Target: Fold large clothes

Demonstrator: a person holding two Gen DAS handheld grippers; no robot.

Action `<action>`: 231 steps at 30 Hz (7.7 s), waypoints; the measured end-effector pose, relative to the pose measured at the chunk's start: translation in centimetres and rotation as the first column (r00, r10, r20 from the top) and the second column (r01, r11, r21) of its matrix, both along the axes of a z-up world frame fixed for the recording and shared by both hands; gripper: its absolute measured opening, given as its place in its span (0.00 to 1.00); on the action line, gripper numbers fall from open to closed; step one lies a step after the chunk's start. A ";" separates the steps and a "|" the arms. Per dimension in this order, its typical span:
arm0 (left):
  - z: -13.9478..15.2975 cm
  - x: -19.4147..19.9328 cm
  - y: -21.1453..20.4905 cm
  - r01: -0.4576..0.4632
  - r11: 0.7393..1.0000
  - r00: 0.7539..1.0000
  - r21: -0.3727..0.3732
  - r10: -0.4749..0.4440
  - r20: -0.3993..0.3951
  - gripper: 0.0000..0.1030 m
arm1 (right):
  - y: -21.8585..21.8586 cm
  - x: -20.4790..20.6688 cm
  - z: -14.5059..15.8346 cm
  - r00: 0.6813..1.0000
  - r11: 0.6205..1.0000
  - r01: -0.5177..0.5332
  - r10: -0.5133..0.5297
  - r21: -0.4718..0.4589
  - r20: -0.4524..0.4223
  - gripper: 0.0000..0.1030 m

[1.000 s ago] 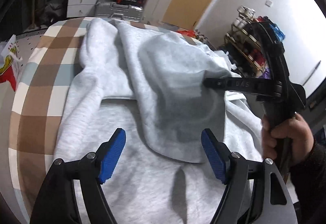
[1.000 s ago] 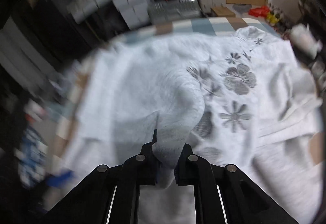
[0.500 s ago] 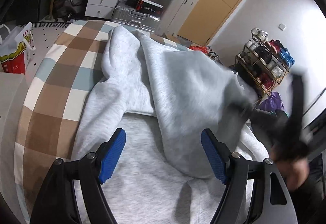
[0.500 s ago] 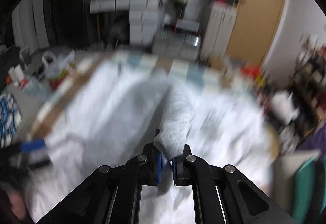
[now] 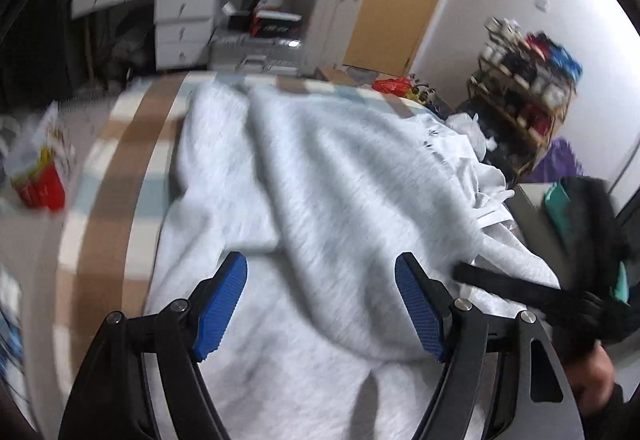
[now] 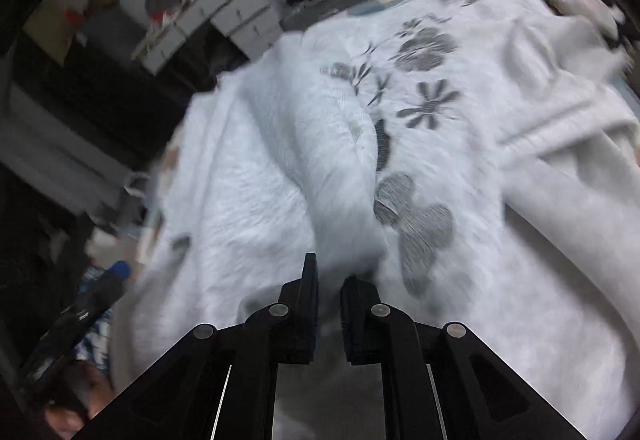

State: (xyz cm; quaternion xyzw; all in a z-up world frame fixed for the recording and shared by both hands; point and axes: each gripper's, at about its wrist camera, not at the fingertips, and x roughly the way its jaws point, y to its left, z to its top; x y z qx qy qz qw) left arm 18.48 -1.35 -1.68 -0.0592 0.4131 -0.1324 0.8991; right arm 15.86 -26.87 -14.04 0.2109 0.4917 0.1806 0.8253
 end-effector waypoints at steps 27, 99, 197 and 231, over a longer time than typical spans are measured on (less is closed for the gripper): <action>-3.1 12.0 -7.5 0.203 0.968 0.955 0.147 -0.162 -0.247 0.47 | -7.5 -5.9 5.2 0.956 0.975 0.138 -0.178 0.176 0.232 0.33; -2.2 8.2 9.8 -0.032 0.970 0.952 0.242 0.104 -0.288 0.25 | -9.8 16.0 2.4 0.994 0.898 -0.022 0.067 -0.439 0.086 0.50; -7.3 -13.4 4.3 -0.043 0.810 0.971 0.585 0.172 -0.168 0.03 | -4.4 -13.1 5.8 0.888 0.986 -0.088 0.014 0.140 0.459 0.92; -6.5 -11.9 9.6 -0.033 0.999 0.958 -0.006 0.030 -0.286 0.39 | -12.9 -10.5 -3.5 0.996 0.959 0.052 -0.068 -0.279 -0.051 0.79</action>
